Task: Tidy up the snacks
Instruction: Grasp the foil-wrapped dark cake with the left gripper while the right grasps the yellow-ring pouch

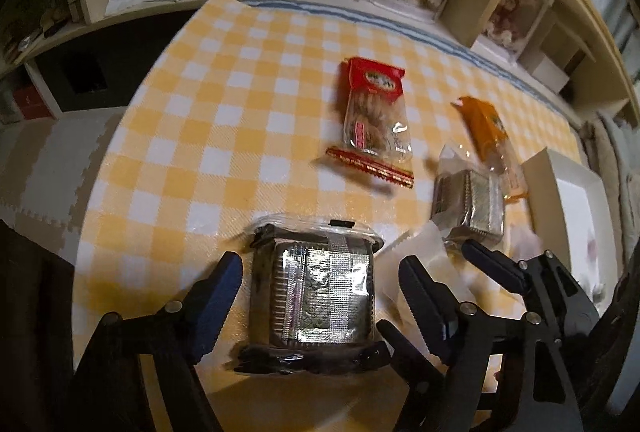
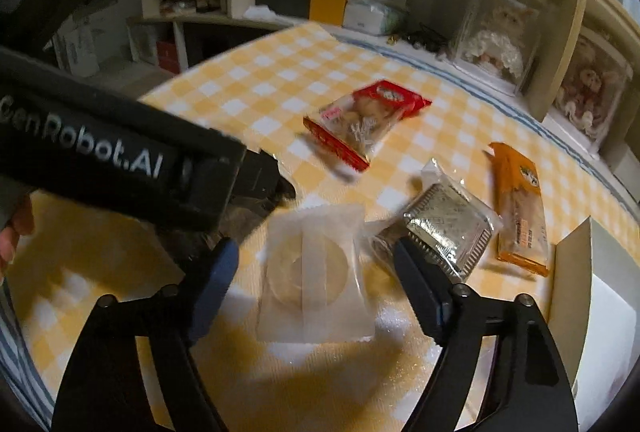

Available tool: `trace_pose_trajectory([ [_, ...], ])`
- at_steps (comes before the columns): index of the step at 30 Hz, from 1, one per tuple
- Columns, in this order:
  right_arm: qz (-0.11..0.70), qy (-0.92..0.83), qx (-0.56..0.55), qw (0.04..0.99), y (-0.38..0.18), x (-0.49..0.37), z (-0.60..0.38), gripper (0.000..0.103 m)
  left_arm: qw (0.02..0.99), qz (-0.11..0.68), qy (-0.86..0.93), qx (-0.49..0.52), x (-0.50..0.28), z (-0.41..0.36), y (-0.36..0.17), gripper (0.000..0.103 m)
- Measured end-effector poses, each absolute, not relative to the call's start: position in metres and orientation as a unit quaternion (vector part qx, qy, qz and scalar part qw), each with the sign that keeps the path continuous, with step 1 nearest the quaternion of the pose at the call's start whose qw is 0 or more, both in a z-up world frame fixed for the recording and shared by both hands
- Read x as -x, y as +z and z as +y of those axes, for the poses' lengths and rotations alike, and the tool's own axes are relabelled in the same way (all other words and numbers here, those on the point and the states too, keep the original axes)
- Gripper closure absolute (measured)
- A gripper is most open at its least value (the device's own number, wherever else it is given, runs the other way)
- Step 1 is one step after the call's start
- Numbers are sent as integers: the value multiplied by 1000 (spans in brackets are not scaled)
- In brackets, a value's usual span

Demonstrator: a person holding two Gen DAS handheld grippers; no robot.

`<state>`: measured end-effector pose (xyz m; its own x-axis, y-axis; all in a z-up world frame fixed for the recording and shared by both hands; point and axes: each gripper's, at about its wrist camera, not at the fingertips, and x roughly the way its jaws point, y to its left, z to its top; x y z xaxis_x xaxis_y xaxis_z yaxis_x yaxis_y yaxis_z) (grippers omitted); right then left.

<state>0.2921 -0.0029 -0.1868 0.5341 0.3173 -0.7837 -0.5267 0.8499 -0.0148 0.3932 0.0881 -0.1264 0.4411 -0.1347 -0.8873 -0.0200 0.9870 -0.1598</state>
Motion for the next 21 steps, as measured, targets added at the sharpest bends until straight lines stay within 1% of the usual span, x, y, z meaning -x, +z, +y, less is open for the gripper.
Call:
trace_pose_trajectory([
  [5, 413, 235, 144, 868, -192, -285, -3, 28, 843, 535, -24, 55, -395, 78, -139, 28],
  [6, 415, 236, 144, 867, -192, -285, -3, 31, 842, 537, -21, 44, -395, 76, -142, 29],
  [8, 420, 240, 139, 864, -192, -284, -5, 47, 843, 537, -19, 30, -395, 71, -143, 30],
  [9, 423, 240, 135, 863, -193, -283, -7, 49, 843, 537, -16, 25, -394, 70, -143, 32],
  [12, 432, 236, 127, 861, -193, -281, -12, 50, 841, 540, -2, 12, -393, 69, -144, 41],
  [16, 452, 232, 108, 855, -192, -279, -22, 51, 842, 540, -2, 5, -392, 68, -144, 41],
  [21, 481, 228, 84, 843, -192, -273, -40, 51, 842, 540, -4, 4, -389, 69, -142, 44],
])
